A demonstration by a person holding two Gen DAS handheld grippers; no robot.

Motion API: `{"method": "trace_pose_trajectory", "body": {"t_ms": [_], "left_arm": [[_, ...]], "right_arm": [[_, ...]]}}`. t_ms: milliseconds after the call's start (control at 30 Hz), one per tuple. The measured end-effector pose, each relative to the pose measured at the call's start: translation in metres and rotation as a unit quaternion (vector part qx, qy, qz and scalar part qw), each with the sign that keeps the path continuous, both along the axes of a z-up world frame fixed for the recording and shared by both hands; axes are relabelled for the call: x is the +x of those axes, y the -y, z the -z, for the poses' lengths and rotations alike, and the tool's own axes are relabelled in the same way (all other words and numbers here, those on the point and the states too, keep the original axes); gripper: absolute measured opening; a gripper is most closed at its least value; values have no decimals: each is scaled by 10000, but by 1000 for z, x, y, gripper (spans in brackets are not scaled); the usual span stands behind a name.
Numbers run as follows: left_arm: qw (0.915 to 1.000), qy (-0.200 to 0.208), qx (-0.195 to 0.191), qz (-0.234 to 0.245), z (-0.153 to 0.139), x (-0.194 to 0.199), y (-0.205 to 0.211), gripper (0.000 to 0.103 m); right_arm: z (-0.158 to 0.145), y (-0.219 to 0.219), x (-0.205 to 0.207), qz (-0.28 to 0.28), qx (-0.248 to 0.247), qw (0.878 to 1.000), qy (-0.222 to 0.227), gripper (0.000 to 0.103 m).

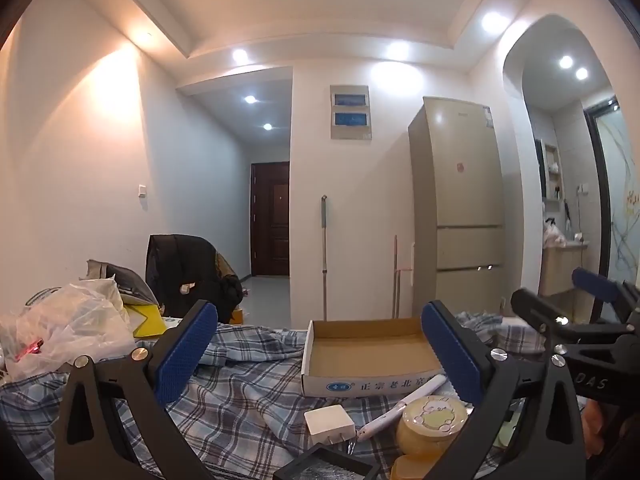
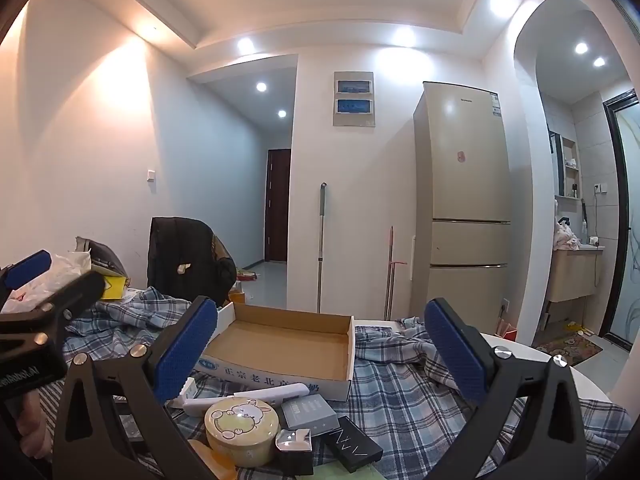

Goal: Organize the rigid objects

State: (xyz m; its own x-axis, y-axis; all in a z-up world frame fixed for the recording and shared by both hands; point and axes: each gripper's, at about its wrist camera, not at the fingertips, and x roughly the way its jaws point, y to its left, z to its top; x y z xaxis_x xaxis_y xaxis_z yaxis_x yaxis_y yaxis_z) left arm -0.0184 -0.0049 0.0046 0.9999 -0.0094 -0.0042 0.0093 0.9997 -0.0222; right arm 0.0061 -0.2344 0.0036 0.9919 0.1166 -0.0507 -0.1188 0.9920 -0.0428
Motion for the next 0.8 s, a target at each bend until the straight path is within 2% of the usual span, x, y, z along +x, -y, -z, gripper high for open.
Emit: {"method": "trace_pose_trajectory", "body": {"t_ms": [267,433,800], "left_arm": [[10000,-28,-79,-30,-2,0,-2,103],[10000,32,50,-55,0,-1,4,103],[10000,-9,10,43,1,2,1,103]], "right_arm": [[1,2,3,110,29,9999,-99,103],[2,1,7,106,7,9998,-183,103],[2,0,5,43,36,9999,-111,103]]}}
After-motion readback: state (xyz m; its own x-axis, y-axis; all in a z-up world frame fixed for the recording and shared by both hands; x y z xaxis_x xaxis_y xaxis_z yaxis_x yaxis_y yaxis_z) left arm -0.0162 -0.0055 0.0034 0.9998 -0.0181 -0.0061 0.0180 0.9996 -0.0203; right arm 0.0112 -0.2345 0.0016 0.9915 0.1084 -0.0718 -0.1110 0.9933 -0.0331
